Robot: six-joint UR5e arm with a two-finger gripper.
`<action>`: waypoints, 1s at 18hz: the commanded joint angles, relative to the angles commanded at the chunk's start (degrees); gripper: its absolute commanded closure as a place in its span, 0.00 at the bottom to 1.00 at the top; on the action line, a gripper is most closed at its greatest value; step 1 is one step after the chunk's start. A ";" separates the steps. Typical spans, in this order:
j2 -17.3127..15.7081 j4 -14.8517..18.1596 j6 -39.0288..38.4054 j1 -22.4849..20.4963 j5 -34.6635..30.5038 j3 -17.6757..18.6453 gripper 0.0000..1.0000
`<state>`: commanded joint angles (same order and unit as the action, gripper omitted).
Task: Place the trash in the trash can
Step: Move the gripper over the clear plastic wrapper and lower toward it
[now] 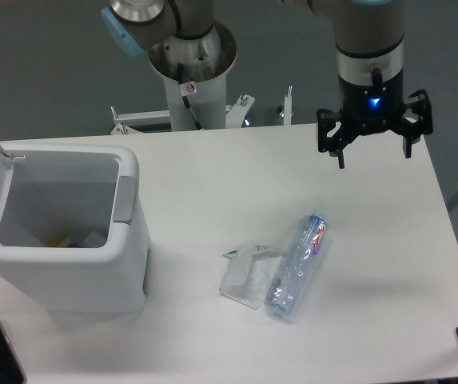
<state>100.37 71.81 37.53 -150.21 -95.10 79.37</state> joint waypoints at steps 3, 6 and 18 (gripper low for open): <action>0.09 -0.35 0.35 0.17 0.00 0.00 0.00; 0.87 -3.50 0.09 0.44 -0.17 1.57 0.00; 2.01 -17.58 0.26 3.15 -0.97 16.78 0.00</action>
<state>102.39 54.23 37.79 -147.05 -96.06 96.15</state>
